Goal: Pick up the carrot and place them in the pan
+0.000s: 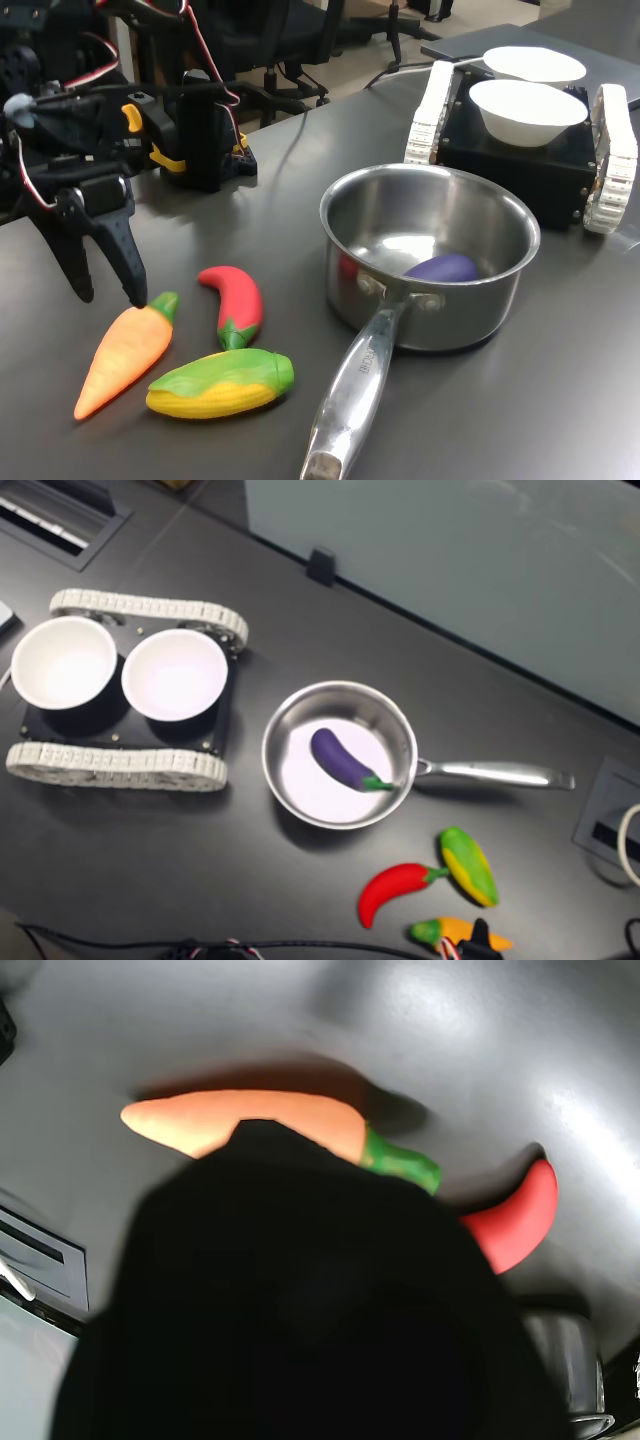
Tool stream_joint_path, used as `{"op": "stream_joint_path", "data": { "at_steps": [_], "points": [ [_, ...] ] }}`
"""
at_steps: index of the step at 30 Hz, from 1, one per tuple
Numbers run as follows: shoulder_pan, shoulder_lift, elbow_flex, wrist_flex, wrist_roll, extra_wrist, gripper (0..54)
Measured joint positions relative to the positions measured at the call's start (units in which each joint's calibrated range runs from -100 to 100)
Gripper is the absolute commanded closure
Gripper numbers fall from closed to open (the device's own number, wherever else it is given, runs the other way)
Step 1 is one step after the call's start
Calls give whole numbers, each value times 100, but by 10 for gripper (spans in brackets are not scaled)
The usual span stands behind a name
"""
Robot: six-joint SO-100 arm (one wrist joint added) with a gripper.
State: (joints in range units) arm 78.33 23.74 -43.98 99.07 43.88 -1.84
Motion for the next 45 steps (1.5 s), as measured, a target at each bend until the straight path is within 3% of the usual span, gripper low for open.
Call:
{"op": "stream_joint_path", "data": {
  "at_steps": [11,24,38,45],
  "points": [
    [-11,328,-18,-93,10,37,250],
    [-429,1044,-63,-314,-103,340,279],
    [-561,1019,-9,-459,-34,367,522],
    [-616,758,425,-748,-15,358,532]
  ]
}}
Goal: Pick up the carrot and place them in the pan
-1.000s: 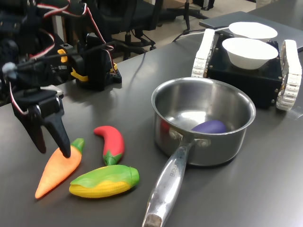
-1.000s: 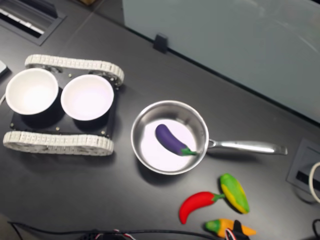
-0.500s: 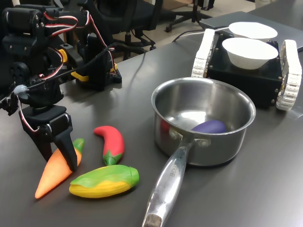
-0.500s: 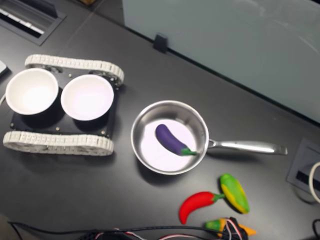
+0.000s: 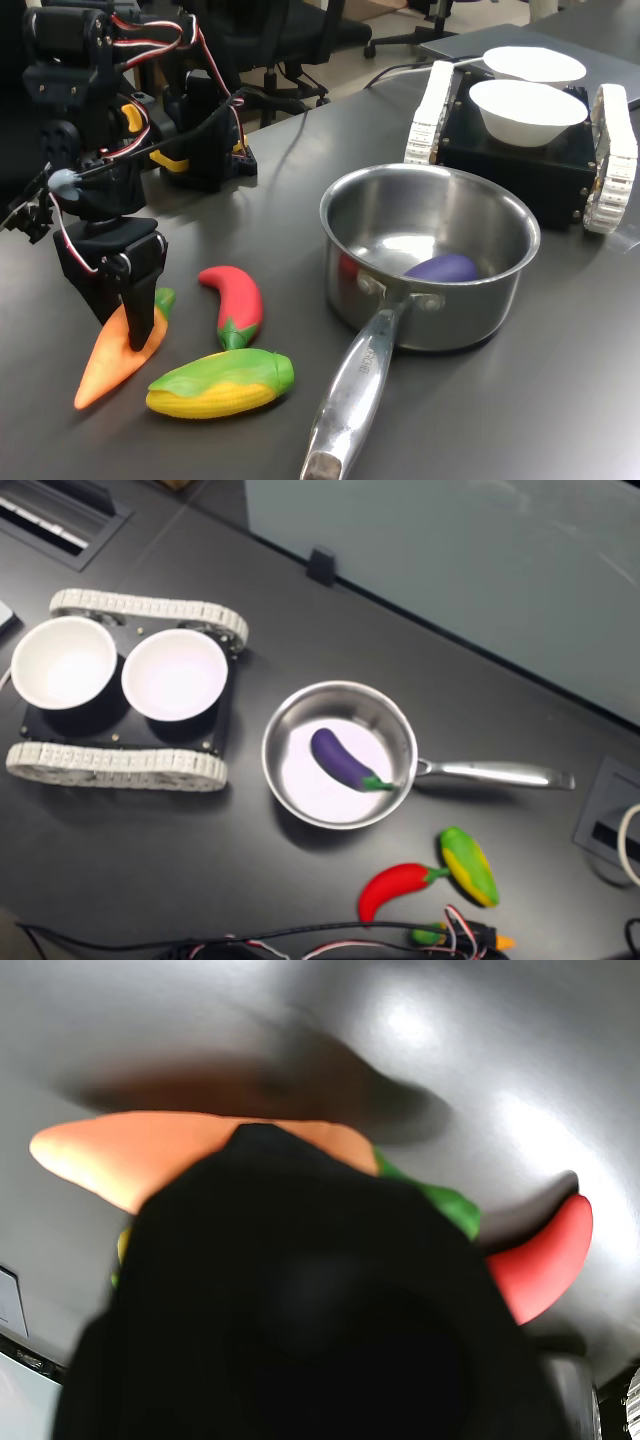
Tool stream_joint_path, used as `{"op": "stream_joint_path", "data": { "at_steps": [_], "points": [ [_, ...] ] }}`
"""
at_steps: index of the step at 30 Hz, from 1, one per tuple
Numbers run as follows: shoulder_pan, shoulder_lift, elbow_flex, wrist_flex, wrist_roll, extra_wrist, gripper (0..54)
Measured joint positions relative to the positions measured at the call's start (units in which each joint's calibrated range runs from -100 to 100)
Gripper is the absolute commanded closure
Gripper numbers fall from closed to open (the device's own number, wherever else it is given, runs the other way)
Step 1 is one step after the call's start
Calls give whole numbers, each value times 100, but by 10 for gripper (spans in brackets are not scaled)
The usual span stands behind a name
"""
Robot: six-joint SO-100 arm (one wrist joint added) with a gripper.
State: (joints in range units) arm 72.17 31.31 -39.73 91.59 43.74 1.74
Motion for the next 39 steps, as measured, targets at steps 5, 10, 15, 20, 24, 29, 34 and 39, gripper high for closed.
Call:
{"op": "stream_joint_path", "data": {
  "at_steps": [5,10,15,20,24,29,34,39],
  "points": [
    [0,-429,742,-459,-322,-18,532],
    [11,-867,1213,-663,-601,-202,532],
    [121,-1254,1131,-501,-796,-533,532],
    [33,-1608,624,34,-923,-882,532],
    [110,-1944,326,306,-1045,-1102,532],
    [176,-2357,181,442,-1270,-1359,532],
    [297,-2887,271,374,-1602,-1653,532],
    [374,-3813,1258,-76,-2110,-1873,532]
  ]
}}
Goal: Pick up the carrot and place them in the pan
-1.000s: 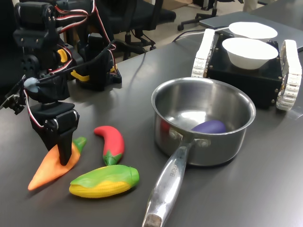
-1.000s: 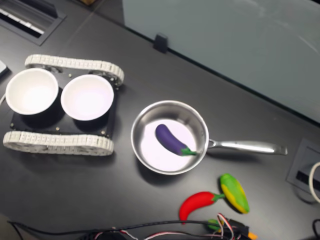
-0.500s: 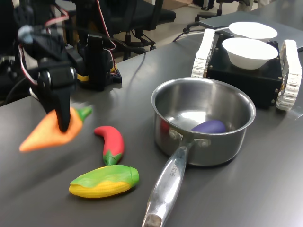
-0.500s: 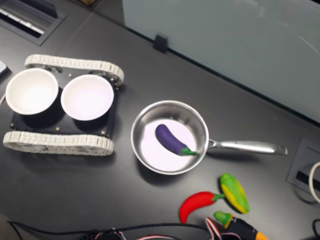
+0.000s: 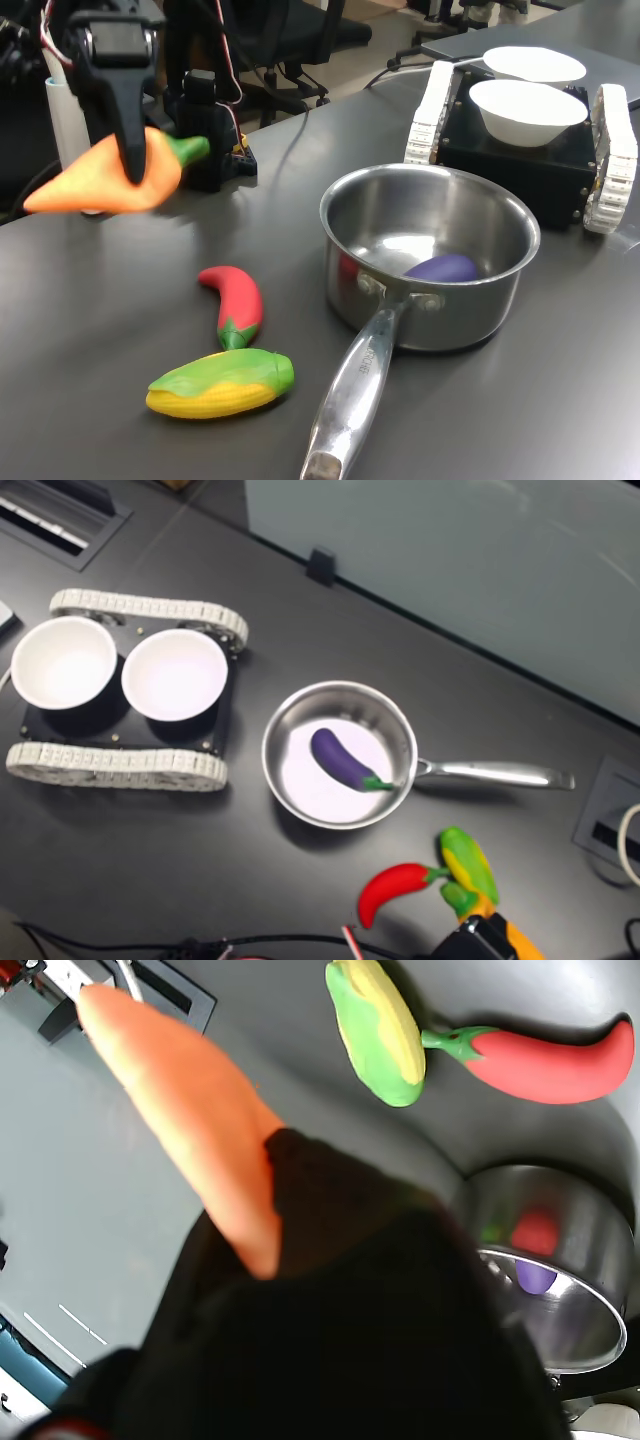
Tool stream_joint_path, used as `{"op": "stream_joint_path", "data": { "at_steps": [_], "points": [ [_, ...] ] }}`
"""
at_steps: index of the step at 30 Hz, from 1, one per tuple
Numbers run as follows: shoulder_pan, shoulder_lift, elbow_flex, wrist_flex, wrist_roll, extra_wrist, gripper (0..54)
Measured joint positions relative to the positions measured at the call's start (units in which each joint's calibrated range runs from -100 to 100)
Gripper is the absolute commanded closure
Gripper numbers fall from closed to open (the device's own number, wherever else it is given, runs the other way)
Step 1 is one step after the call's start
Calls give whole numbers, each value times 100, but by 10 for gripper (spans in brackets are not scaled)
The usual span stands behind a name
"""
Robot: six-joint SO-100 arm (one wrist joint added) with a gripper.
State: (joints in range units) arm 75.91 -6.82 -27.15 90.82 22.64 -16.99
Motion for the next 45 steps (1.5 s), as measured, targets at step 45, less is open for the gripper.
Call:
{"op": "stream_joint_path", "data": {
  "at_steps": [45],
  "points": [
    [-4444,-4419,4733,-3442,-1700,1093,533]
  ]
}}
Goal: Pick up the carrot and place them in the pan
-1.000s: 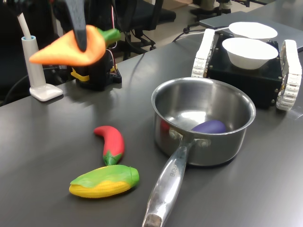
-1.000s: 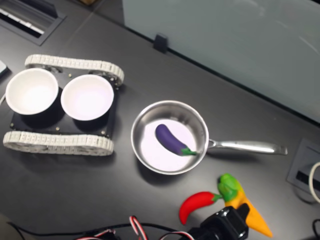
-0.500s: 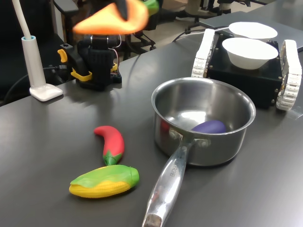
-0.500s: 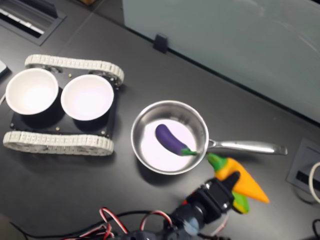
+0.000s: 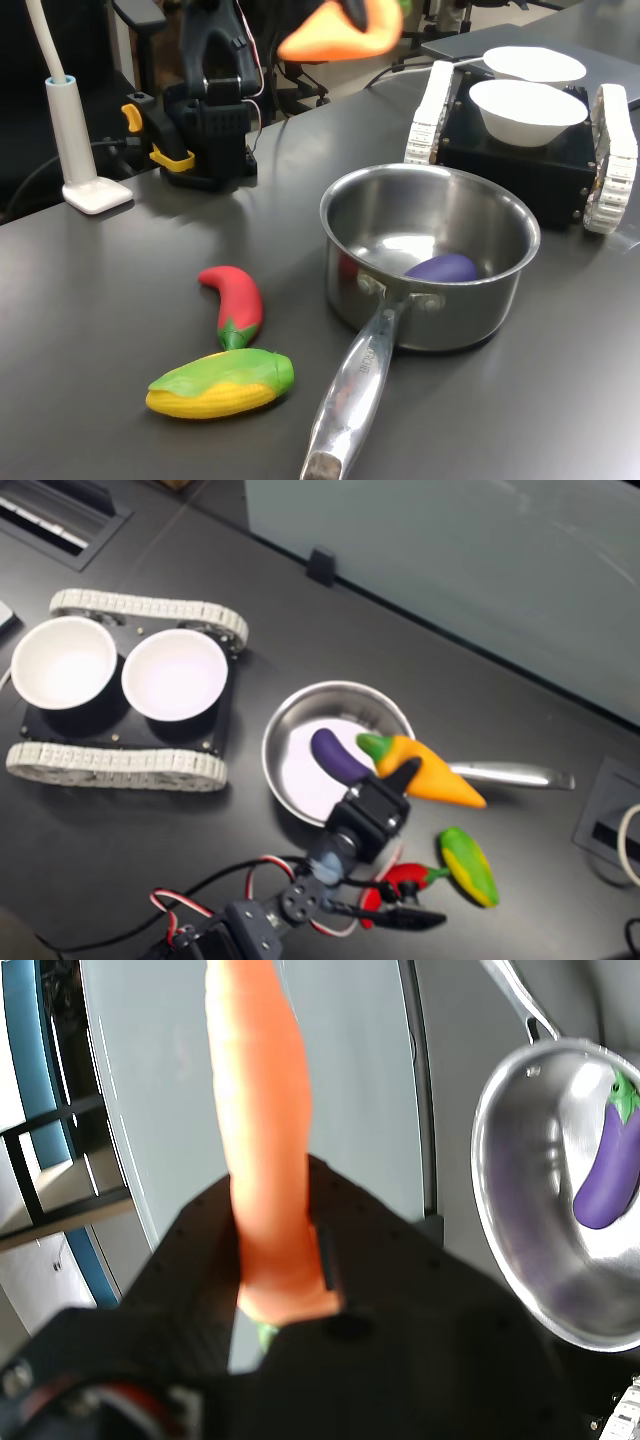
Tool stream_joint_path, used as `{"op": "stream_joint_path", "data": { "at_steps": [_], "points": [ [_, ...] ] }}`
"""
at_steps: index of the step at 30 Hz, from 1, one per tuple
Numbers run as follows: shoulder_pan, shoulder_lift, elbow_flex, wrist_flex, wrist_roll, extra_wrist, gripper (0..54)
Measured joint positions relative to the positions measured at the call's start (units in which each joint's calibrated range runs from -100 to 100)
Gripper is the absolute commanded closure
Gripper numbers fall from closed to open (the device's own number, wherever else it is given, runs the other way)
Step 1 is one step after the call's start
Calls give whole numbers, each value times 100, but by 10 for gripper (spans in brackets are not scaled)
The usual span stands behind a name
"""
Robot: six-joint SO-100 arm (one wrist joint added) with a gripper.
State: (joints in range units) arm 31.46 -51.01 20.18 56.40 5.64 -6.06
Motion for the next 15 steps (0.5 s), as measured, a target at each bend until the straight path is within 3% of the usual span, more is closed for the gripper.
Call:
{"op": "stream_joint_path", "data": {
  "at_steps": [6,15],
  "points": [
    [-990,-446,760,-323,0,514,533],
    [-2343,-699,1701,-722,-78,1001,533]
  ]
}}
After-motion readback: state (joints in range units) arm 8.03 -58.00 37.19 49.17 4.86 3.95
